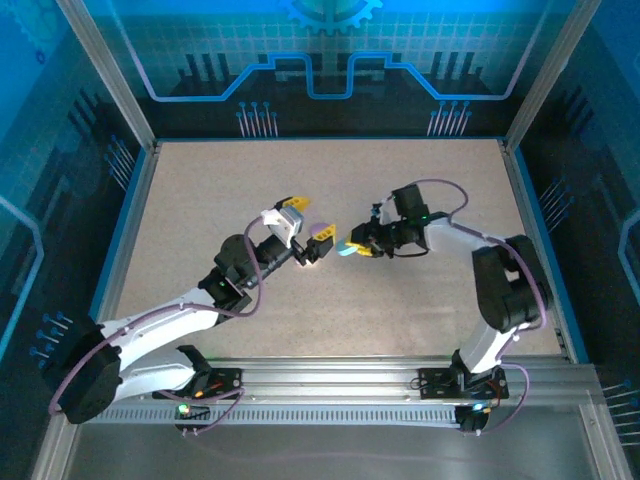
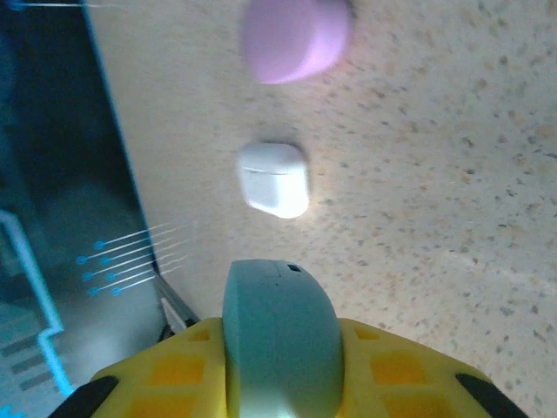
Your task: Insert the wireless bluetooth earbuds into the charging case
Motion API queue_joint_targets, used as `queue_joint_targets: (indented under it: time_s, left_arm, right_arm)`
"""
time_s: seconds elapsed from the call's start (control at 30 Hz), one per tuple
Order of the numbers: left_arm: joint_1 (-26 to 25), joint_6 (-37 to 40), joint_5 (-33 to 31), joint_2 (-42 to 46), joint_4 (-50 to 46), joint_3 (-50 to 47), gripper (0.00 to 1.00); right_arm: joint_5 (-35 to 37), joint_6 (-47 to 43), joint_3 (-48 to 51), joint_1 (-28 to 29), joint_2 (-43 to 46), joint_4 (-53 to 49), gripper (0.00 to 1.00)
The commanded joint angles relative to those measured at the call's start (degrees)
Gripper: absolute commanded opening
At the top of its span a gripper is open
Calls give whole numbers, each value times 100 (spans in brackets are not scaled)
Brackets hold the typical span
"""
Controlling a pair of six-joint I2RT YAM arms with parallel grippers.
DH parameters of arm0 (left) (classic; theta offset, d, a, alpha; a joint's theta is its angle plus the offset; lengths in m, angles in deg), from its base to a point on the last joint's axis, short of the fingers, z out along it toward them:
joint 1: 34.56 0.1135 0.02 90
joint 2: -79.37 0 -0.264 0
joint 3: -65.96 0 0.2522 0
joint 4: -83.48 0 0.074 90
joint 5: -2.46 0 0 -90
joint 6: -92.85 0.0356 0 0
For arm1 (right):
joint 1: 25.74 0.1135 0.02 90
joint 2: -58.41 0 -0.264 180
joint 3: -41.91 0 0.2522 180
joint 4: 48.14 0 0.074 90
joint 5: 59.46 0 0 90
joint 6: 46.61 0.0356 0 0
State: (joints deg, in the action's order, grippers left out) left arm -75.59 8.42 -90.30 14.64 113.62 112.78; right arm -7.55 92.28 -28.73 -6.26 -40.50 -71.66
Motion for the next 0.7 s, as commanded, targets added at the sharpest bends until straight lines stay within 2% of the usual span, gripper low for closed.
queue_joint_targets:
  time_s: [0.0,0.17,0.37,0.5,0.67]
  left_arm:
    - [25,-149,-270,192,-507,188,83]
    - [58,-178,-380,386,-682,114,91]
    - [84,-161,-436,414,-716,93,99]
    - [100,-152,-437,408,-725,96,99]
    - [120,-135,-471,395,-709,65,99]
  right_arm:
    - [274,340,-28,224,-469,729,14]
    - [436,481,-173,481,-959,919,15]
    - [763,400,-292,530,-1190,808,17]
    - [1046,156,-363,538,-1192,361,25]
    - [1216,-101,-346,547,-1072,-79,39]
